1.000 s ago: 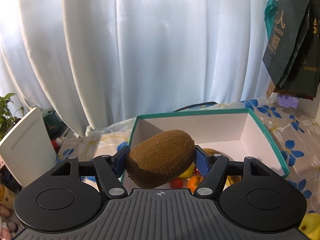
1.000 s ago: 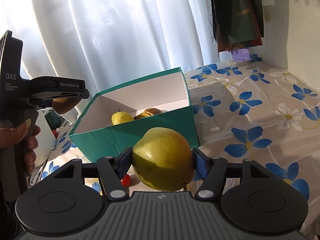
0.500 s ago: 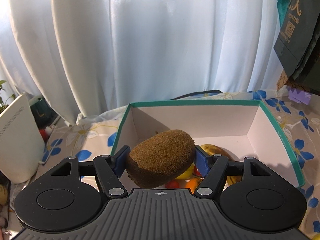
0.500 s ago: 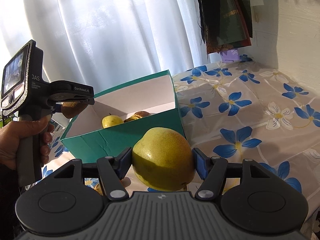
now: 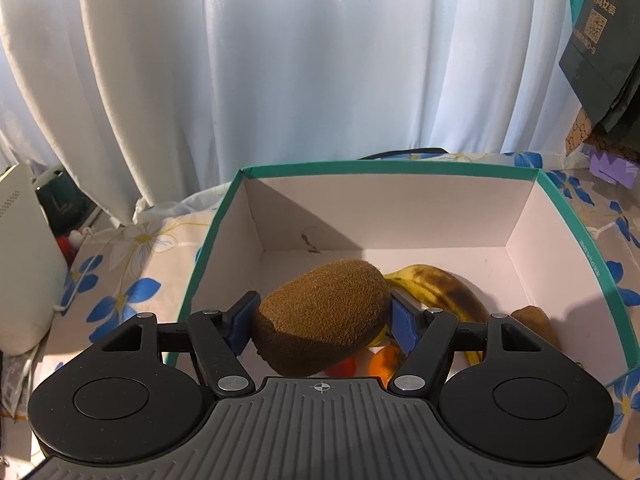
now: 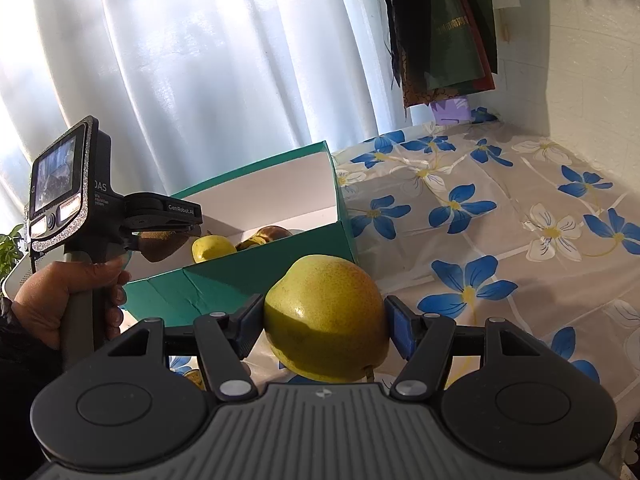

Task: Organize fruits
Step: 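Carry the kiwi into the teal box and open the left gripper, then carry the green pear over the teal box and lower it with the right gripper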

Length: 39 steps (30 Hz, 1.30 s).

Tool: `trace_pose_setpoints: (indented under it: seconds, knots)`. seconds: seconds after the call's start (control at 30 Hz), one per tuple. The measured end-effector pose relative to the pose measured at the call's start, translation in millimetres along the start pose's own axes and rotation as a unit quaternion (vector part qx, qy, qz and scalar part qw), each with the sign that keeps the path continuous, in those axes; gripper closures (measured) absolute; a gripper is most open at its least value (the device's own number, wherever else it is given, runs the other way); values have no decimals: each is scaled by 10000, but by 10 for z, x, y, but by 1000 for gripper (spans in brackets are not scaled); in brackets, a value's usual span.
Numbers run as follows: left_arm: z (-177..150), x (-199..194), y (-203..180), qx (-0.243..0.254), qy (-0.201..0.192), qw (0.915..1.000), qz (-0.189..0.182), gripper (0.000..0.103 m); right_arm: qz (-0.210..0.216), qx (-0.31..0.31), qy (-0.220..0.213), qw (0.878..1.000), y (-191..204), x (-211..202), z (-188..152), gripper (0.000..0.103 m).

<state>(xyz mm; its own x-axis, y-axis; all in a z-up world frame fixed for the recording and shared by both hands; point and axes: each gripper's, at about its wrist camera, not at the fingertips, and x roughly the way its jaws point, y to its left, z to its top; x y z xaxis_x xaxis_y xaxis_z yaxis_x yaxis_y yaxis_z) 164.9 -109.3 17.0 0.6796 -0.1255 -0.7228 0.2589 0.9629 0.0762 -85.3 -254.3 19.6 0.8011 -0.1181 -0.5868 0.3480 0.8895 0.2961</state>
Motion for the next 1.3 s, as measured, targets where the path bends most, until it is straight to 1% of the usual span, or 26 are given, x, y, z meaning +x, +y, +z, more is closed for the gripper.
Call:
trace_pose_setpoints:
  seconds: [0.53, 0.83, 0.9, 0.93, 0.97, 1.0, 1.03, 1.1, 1.17, 1.3]
  knots:
    - [-77, 278, 16, -22, 462, 9989, -7, 30, 12, -18, -9, 10000, -7, 26, 30, 39]
    - [-147, 366, 45, -69, 667, 9978, -13, 29, 14, -28, -37, 10000, -9, 10, 54, 39]
    - [-146, 333, 38, -61, 582, 9983, -45, 26, 12, -30, -35, 10000, -11, 8, 54, 39]
    - [-140, 308, 32, -65, 540, 9985, -60, 22, 13, -28, -37, 10000, -12, 7, 55, 39]
    - [-131, 290, 21, -64, 519, 9986, -107, 16, 11, -27, -37, 10000, -10, 7, 51, 39]
    - [-121, 267, 4, -34, 505, 9986, -182, 12, 9, -32, -37, 10000, -8, 6, 57, 39]
    - [-116, 235, -18, 14, 486, 9986, -198, 4, 10, -30, -45, 10000, -8, 0, 62, 39]
    - [-111, 127, -48, 107, 299, 9995, -50, 2, 14, -23, -68, 10000, -12, -14, 67, 39]
    - [-93, -2, -33, 115, 142, 9998, -91, 2, -6, -6, -91, 10000, -27, -27, 73, 39]
    - [-102, -304, 91, -75, -76, 9999, -125, 1, -55, -2, -126, 9999, -48, -29, 99, 39]
